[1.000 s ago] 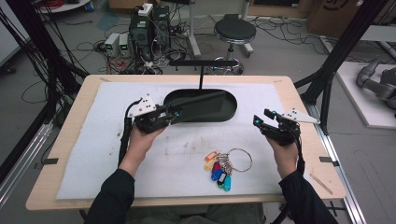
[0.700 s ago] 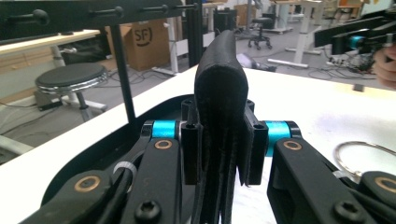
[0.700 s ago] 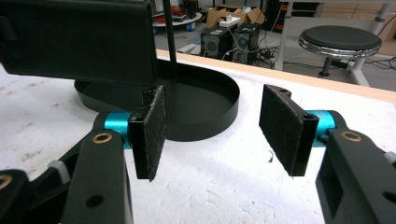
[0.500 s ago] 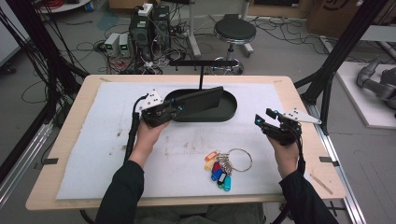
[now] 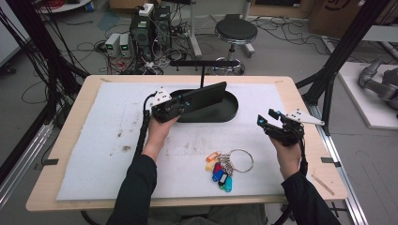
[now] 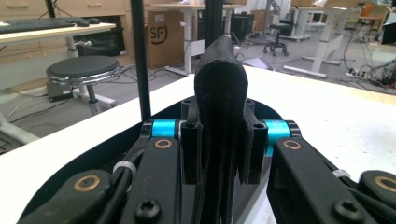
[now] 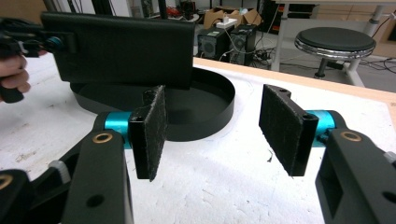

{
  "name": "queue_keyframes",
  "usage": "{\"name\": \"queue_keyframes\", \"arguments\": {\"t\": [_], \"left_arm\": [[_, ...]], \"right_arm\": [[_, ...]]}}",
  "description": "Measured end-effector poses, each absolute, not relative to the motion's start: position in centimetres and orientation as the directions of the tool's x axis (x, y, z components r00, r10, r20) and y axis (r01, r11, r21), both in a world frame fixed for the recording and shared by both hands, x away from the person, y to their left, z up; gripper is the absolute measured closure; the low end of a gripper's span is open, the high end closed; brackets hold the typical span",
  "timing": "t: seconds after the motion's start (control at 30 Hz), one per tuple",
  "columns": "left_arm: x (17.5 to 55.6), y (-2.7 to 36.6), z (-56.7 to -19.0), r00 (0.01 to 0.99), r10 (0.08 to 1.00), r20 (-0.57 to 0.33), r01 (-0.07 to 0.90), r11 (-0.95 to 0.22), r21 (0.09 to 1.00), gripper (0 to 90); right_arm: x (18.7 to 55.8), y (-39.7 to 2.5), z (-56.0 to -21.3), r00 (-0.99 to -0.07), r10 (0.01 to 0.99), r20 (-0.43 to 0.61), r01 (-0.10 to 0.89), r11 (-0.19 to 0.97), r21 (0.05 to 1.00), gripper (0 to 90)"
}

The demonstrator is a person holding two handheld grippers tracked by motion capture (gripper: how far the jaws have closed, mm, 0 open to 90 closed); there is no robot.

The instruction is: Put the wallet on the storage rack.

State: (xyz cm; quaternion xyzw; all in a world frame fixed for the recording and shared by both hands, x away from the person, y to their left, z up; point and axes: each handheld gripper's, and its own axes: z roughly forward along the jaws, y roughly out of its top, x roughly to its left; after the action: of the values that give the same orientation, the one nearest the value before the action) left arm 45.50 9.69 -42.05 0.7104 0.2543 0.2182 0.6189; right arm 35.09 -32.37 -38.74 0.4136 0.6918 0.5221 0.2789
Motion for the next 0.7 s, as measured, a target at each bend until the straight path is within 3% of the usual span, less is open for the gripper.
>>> {"name": "queue_keyframes", "arguments": {"t": [0.7], "left_arm": [[47.4,8.8,-44.1,0.753,0.657,-0.041,0.133,-0.091,0.987,74.2]], "right_arm": [[35.1,-32.4,-38.8,-0.505,0.862,0.042,0.281,0.118,0.953,42.7]]}}
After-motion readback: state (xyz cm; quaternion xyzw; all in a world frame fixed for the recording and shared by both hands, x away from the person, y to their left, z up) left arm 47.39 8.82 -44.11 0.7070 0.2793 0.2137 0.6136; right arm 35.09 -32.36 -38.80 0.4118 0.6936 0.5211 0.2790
